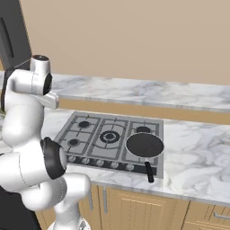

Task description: Place the chicken drumstick on the plate and place the tomato on the same plate.

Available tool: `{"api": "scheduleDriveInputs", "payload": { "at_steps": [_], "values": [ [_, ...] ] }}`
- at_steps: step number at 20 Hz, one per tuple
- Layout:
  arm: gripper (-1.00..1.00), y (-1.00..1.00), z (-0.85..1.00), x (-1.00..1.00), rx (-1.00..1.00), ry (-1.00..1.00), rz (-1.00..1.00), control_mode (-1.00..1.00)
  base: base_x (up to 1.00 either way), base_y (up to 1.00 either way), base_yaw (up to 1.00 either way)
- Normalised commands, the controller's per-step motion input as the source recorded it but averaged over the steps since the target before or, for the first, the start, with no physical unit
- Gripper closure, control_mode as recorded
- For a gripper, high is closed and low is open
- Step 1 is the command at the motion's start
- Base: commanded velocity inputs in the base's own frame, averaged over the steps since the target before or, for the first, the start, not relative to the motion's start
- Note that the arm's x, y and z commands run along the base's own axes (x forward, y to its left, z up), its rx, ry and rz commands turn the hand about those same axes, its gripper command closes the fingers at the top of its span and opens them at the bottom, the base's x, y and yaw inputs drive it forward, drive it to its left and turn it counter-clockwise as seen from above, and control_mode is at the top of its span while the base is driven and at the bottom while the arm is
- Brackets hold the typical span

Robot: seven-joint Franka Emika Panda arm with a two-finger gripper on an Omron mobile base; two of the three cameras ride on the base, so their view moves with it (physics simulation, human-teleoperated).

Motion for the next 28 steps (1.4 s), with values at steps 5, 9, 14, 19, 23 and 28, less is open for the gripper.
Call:
{"api": "scheduleDriveInputs", "payload": {
  "at_steps": [5,9,14,19,23,28],
  "values": [
    [1.00,0.46,-0.11,-0.04,-0.06,-0.02,0.00,-1.00,0.00,0.00,0.00],
    [1.00,0.50,-0.01,0.00,-0.03,0.00,0.00,-1.00,0.00,0.00,0.00],
    [1.00,0.56,-0.04,0.00,-0.04,0.00,0.00,-1.00,0.00,0.00,0.00],
    [1.00,0.47,-0.09,0.00,-0.11,-0.01,0.00,-1.00,0.00,0.00,0.00],
    [1.00,0.40,-0.06,0.04,-0.17,0.00,0.00,-1.00,0.00,0.00,0.00],
    [1.00,0.48,-0.09,0.05,-0.14,0.00,0.00,-1.00,0.00,0.00,0.00]
  ]
}}
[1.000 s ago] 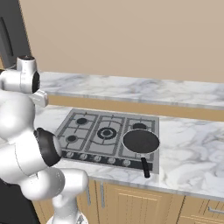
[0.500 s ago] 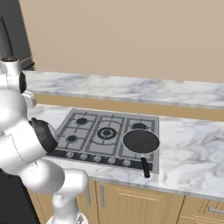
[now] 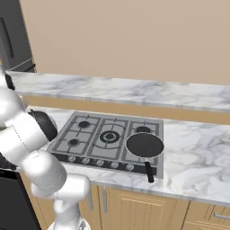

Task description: Place the chicken drumstick on the plate and place the tomato on the same plate.

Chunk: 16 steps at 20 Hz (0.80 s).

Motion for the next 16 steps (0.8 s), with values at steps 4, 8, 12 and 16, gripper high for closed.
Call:
{"api": "scheduleDriveInputs", "payload": {
  "at_steps": [4,8,12,16],
  "values": [
    [1.00,0.38,-0.08,0.08,-0.15,-0.02,0.00,-1.00,0.00,0.00,0.00],
    [1.00,0.26,-0.12,0.08,-0.18,-0.02,-0.01,-1.00,0.00,0.00,0.00],
    [1.00,0.20,-0.11,0.13,-0.18,-0.03,-0.02,-1.00,0.00,0.00,0.00],
    [1.00,0.27,-0.04,0.15,-0.12,-0.07,0.00,-1.00,0.00,0.00,0.00]
  ]
}}
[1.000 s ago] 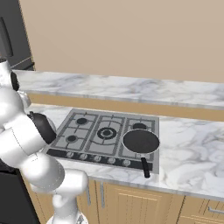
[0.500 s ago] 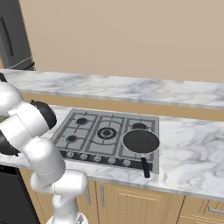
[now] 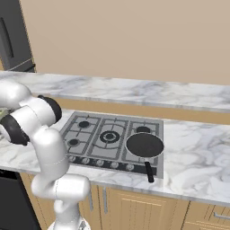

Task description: Place the chicken drumstick on the plate and place the tomato on the same plate.

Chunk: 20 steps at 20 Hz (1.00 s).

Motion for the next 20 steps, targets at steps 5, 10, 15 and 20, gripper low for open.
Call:
{"api": "scheduleDriveInputs", "payload": {
  "at_steps": [5,10,15,20],
  "values": [
    [1.00,0.25,0.00,0.16,-0.06,-0.09,0.00,-1.00,0.00,0.00,0.00],
    [1.00,0.34,-0.03,0.15,-0.07,-0.11,0.00,-1.00,0.00,0.00,0.00],
    [1.00,0.40,-0.05,0.11,-0.05,-0.11,0.00,-1.00,0.00,0.00,0.00],
    [1.00,0.28,-0.05,0.04,-0.06,-0.10,0.00,-1.00,0.00,0.00,0.00]
  ]
}}
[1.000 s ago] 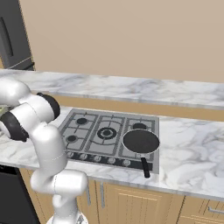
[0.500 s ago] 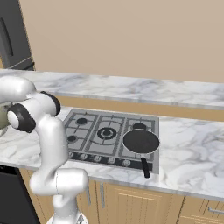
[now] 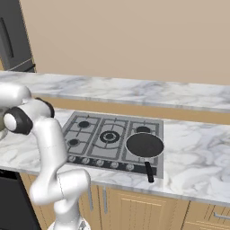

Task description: Place the chicken drumstick on the plate and place the tomato on the same plate.

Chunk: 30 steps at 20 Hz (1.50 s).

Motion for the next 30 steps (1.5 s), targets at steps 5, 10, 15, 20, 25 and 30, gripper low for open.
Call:
{"api": "scheduleDriveInputs", "payload": {
  "at_steps": [5,10,15,20,25,30],
  "values": [
    [1.00,0.21,-0.08,0.00,-0.06,-0.11,0.00,-1.00,0.00,0.00,0.00],
    [1.00,0.09,-0.09,0.00,-0.04,-0.10,0.00,-1.00,0.00,0.00,0.00],
    [1.00,0.03,-0.09,0.00,-0.01,-0.07,0.00,-1.00,0.00,0.00,0.00],
    [1.00,0.05,-0.09,0.00,0.00,-0.05,0.00,-1.00,0.00,0.00,0.00],
    [1.00,0.00,-0.01,-0.05,-0.06,-0.09,0.00,-1.00,0.00,0.00,0.00],
    [1.00,-0.01,0.00,-0.10,-0.13,-0.11,0.00,-1.00,0.00,0.00,0.00]
  ]
}}
